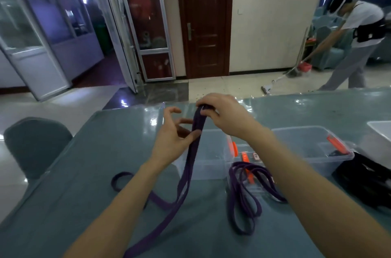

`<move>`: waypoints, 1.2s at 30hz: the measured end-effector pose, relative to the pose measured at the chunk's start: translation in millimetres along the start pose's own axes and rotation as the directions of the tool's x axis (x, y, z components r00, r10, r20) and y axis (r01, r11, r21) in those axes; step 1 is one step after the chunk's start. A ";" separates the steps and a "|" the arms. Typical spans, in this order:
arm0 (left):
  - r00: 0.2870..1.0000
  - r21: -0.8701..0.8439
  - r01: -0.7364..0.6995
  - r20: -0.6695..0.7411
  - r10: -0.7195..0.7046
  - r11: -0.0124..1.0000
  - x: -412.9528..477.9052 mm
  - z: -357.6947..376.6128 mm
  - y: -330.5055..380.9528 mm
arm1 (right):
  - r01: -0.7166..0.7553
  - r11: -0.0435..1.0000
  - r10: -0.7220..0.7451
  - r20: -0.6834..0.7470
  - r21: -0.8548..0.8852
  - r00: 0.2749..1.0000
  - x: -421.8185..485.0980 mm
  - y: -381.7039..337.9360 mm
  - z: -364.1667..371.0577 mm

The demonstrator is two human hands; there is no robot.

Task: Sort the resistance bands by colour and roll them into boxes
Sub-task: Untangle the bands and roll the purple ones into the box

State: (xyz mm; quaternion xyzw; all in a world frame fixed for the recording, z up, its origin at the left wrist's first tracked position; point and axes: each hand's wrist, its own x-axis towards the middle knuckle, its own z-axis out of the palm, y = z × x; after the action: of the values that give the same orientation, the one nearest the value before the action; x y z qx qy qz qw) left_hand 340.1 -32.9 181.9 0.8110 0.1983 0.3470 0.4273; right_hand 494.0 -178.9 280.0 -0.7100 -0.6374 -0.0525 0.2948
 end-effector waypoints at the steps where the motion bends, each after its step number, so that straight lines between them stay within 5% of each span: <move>1: 0.998 -0.114 0.033 0.049 -0.028 0.993 3.9 -4.4 5.7 | 0.033 0.999 -0.033 0.006 -0.010 0.999 5.4 -6.6 -4.7; 5: 0.959 -0.473 0.174 0.279 -0.041 0.864 24.2 -27.9 30.3 | 0.178 0.984 -0.178 0.010 -0.011 0.984 24.7 -32.4 -22.5; 9: 0.976 -0.546 0.153 0.215 -0.039 0.824 38.3 -61.2 46.1 | 0.221 0.975 -0.219 -0.072 0.030 0.973 49.1 -47.8 -41.9; 15: 0.995 -0.287 -0.023 0.089 0.050 0.958 52.7 -107.6 49.4 | 0.023 0.988 -0.023 -0.002 0.154 1.000 80.3 -55.3 -38.1; 27: 0.968 0.041 -0.011 0.252 0.000 0.999 78.0 -161.8 54.7 | -0.049 0.832 0.071 -0.019 0.552 0.997 124.4 -66.2 -16.4; 32: 0.968 0.370 -0.132 0.247 0.039 0.920 98.2 -180.9 74.5 | -0.372 0.579 0.252 0.274 0.726 0.928 137.9 -53.6 -21.9; 36: 0.941 0.598 -0.241 0.337 0.033 0.765 117.8 -190.4 100.7 | -0.553 0.522 0.267 0.491 0.649 0.829 145.6 -47.9 -32.5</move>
State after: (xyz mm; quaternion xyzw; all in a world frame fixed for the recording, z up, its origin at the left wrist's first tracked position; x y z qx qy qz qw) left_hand 283.4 89.7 386.9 0.9629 0.1737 0.1608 0.1293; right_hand 485.5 -66.8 389.1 -0.6437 -0.4474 0.4163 0.4606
